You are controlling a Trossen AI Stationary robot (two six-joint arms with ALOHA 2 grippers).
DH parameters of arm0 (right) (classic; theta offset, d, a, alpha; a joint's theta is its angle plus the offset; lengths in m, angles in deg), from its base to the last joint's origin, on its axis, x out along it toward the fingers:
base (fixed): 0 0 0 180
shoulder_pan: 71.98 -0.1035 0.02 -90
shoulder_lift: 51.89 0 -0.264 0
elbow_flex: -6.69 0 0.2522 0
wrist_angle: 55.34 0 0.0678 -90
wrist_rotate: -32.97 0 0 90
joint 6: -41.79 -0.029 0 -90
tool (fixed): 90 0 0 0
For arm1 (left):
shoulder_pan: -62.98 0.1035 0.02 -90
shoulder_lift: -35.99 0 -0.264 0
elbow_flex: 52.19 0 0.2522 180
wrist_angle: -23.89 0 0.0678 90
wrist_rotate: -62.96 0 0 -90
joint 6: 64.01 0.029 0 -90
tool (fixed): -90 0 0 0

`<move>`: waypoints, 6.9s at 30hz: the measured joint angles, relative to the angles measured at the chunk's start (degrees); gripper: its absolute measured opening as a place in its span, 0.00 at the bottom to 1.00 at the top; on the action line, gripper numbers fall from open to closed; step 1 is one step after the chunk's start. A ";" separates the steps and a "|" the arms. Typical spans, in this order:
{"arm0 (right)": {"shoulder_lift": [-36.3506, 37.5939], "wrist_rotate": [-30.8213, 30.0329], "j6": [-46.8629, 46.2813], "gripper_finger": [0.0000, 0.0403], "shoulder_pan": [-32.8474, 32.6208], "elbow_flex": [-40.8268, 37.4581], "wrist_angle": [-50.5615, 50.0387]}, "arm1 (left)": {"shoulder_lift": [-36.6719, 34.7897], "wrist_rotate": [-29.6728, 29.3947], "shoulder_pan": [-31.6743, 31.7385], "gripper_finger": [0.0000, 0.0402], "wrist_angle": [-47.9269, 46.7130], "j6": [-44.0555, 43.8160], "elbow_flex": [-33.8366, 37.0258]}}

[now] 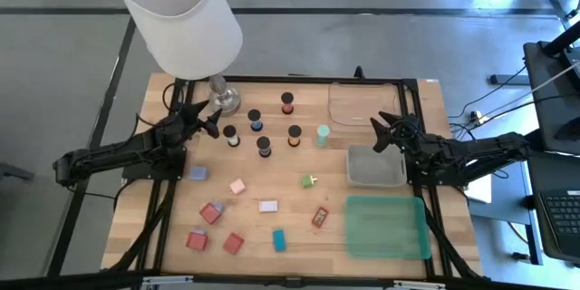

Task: Pick & Place Office items

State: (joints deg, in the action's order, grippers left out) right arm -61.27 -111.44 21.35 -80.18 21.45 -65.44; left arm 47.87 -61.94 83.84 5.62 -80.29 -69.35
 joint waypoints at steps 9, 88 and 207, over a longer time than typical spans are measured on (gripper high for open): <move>0.00 -0.01 0.00 0.55 0.00 0.00 -0.01 | -0.01 0.00 0.01 0.74 -0.01 0.00 0.00; -44.57 8.91 8.90 0.55 4.87 41.73 -8.07 | 0.00 0.00 0.01 0.74 -0.01 -0.01 0.00; -98.35 48.69 -67.64 0.98 20.85 78.07 -57.65 | 0.00 0.00 0.00 0.74 -0.02 0.00 0.01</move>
State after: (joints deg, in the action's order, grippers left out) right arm -159.62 -62.75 -46.29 -59.34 99.52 -123.10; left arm 47.88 -61.94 83.83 5.60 -80.29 -69.34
